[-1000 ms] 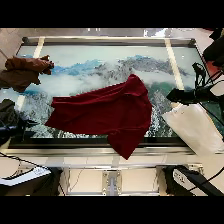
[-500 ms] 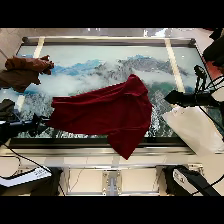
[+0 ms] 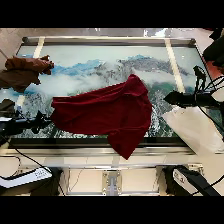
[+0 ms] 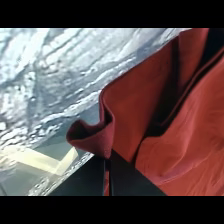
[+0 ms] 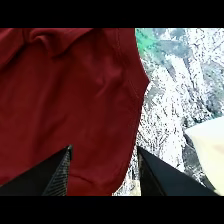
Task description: Fold the shirts.
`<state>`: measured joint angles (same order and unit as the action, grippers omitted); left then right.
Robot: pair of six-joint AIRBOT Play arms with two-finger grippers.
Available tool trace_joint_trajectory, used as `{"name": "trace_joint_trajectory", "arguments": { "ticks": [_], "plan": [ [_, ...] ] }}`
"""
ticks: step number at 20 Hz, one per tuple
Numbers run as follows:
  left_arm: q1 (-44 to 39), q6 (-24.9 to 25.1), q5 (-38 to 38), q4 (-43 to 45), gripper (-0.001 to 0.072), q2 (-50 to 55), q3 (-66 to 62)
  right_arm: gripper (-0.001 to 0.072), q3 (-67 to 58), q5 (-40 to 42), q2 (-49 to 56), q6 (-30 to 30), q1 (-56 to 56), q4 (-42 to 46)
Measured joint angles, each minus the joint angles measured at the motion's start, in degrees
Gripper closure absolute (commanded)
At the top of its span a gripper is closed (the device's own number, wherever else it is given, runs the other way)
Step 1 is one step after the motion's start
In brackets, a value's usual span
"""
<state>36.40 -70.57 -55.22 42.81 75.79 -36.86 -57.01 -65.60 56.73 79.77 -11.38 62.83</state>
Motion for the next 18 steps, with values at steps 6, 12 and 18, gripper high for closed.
{"name": "trace_joint_trajectory", "arguments": {
  "ticks": [6,12,18],
  "plan": [
    [-0.2,-0.1,-0.4,0.0,0.0697,-0.2,0.0,0.0259,5.1,-3.4,0.0,1.1,0.0,10.5],
    [-0.2,0.2,-1.0,0.0,0.0697,-0.3,0.0,0.0259,26.6,6.0,1.9,-1.1,0.0,-6.3],
    [-0.2,0.4,-1.1,0.0,0.0697,-0.3,0.0,0.0269,32.5,11.4,10.2,-9.9,0.0,-25.6]
  ]
}}
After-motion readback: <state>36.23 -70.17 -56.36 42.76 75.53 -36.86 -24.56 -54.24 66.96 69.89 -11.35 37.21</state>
